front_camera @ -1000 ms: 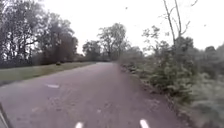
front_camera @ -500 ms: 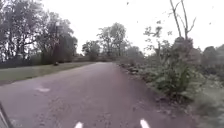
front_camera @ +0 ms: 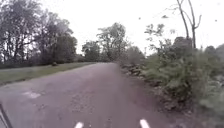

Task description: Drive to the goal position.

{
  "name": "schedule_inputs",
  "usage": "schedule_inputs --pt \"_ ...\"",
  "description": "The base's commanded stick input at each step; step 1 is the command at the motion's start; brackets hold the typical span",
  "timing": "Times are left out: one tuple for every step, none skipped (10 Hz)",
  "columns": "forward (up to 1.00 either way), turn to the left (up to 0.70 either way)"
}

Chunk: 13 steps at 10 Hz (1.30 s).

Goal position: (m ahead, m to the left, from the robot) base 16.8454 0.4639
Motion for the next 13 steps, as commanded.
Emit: schedule_inputs --pt "0.7 0.0" --pt "0.7 0.0" --pt "0.7 0.0" --pt "0.7 0.0" --pt "0.7 0.0" --pt "0.7 0.0" --pt "0.7 0.0" --pt "0.7 0.0" --pt "0.7 0.0" --pt "0.7 0.0" --pt "0.7 0.0" --pt "0.7 0.0" --pt "0.7 0.0"
